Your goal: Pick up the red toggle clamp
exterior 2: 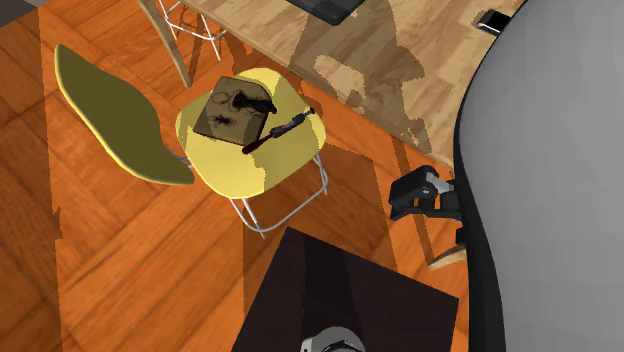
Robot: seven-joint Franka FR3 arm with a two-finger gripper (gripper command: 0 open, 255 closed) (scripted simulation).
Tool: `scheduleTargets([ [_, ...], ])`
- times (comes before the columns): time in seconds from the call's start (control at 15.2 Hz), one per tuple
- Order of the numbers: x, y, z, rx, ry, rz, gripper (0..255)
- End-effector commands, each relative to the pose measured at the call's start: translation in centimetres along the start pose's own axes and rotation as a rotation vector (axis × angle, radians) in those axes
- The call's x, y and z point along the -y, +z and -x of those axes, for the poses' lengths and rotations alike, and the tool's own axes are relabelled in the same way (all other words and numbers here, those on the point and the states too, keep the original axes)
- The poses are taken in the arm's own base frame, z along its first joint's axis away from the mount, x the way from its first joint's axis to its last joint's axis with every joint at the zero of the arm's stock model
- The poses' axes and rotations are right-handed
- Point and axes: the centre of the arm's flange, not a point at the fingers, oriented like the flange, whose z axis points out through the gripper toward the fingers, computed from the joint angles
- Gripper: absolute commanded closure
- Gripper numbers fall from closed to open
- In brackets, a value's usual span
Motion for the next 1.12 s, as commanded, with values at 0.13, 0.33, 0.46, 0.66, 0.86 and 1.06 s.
scheduleTargets([
  [0.13,1.9,1.5,-0.9,-0.015,0.001,0.005,0],
  [0.33,4.8,3.8,-2.3,-0.038,0.003,0.012,0],
  [0.46,6.7,5.3,-3.3,-0.053,0.004,0.017,0],
  [0.66,9.5,7.5,-4.8,-0.075,0.005,0.024,0],
  [0.86,12.3,9.7,-6.4,-0.098,0.007,0.032,0],
  [1.06,15.1,11.9,-8.0,-0.121,0.008,0.039,0],
])
